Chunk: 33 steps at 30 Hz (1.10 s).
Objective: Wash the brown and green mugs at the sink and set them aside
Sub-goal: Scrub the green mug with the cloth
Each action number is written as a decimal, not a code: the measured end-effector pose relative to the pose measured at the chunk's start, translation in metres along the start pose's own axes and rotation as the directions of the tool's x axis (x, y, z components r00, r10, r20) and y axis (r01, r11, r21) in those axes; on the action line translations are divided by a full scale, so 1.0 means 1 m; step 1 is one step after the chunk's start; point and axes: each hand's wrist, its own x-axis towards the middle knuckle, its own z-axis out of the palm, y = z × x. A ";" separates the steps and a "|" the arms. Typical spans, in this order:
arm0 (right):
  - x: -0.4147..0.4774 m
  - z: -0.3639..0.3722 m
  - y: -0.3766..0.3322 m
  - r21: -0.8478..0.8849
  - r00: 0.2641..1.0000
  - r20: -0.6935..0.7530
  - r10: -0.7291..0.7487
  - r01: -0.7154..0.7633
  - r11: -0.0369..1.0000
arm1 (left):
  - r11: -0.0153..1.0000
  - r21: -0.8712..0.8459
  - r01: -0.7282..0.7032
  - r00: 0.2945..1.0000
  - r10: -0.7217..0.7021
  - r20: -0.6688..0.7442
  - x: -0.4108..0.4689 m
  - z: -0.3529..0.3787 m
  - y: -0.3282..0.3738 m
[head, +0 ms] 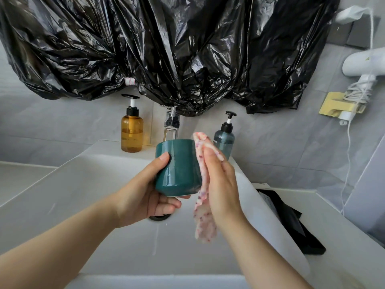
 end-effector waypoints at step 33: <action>-0.003 0.001 0.012 -0.064 0.997 0.056 0.057 -0.053 0.997 | 0.989 -0.044 -0.140 0.984 0.134 -0.118 0.003 0.004 -0.004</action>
